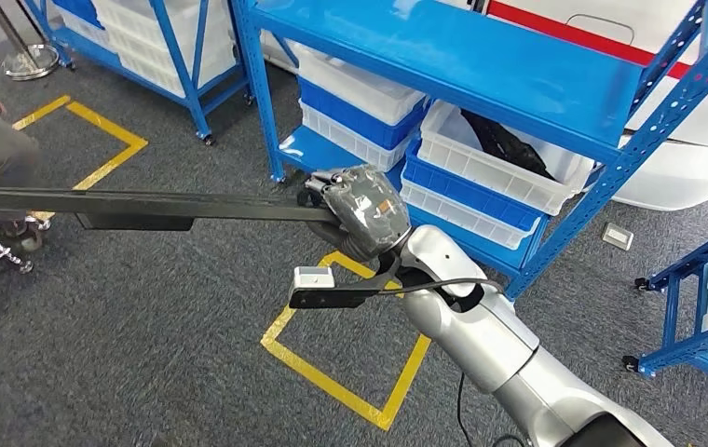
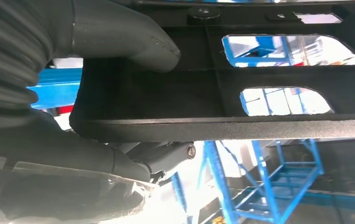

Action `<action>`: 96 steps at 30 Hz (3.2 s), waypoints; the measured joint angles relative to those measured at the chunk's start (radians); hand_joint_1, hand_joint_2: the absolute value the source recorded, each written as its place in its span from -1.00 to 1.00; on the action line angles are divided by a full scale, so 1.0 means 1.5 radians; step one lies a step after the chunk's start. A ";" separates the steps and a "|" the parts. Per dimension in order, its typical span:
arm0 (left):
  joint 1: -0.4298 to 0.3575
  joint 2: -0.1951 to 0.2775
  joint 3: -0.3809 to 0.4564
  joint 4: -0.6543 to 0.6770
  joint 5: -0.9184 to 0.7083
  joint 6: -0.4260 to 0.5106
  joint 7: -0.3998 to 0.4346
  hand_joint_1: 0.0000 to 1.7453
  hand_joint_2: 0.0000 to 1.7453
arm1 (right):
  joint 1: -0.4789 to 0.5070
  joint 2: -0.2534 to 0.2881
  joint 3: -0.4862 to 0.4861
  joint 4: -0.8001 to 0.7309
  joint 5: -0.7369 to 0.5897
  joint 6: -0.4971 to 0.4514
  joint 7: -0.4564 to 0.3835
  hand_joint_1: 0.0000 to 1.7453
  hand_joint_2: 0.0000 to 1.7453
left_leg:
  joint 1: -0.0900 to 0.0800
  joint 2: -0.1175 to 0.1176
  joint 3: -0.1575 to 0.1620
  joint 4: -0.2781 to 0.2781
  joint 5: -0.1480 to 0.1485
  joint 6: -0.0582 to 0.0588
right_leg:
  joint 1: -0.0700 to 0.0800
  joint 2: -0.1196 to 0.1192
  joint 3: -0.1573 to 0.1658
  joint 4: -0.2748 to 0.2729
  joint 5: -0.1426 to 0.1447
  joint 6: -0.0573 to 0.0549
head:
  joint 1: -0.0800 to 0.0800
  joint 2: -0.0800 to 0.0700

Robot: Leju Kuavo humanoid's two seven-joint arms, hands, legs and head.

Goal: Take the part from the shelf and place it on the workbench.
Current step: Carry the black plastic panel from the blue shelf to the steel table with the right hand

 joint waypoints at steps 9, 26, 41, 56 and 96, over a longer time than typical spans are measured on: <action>0.000 0.001 0.000 0.001 -0.002 -0.006 0.000 -1.00 1.00 | 0.006 -0.018 -0.003 -0.003 0.004 -0.003 0.002 0.90 1.00 | 0.001 -0.063 -0.005 -0.001 0.007 -0.007 | 0.001 0.059 0.036 -0.080 0.045 0.009 | 0.001 0.000; -0.009 -0.001 0.000 0.002 0.001 0.016 -0.024 -1.00 1.00 | 0.003 -0.017 -0.003 -0.020 0.014 -0.010 0.010 0.90 1.00 | 0.000 0.025 -0.001 0.013 -0.010 -0.020 | 0.011 -0.038 0.037 -0.081 0.047 -0.009 | -0.001 0.000; -0.017 -0.005 0.002 0.002 0.009 0.021 -0.035 -1.00 1.00 | 0.002 -0.034 -0.011 -0.032 0.017 -0.008 0.013 0.90 1.00 | 0.000 -0.071 -0.017 0.003 0.014 -0.007 | 0.008 0.064 0.041 -0.083 0.042 -0.004 | 0.004 0.000; -0.018 -0.009 0.014 0.002 0.024 0.012 -0.038 -1.00 1.00 | 0.008 -0.040 -0.017 -0.034 0.019 -0.006 0.014 0.90 1.00 | -0.002 0.032 -0.006 0.009 -0.004 -0.023 | 0.008 -0.035 0.043 -0.086 0.044 -0.009 | 0.000 0.000; -0.008 0.010 0.009 0.024 0.104 -0.421 0.259 -1.00 1.00 | 0.022 -0.061 -0.021 -0.065 0.037 0.023 0.019 0.90 1.00 | -0.008 -0.021 -0.019 0.007 0.005 0.007 | 0.000 0.019 -0.064 0.122 -0.039 0.000 | -0.005 0.000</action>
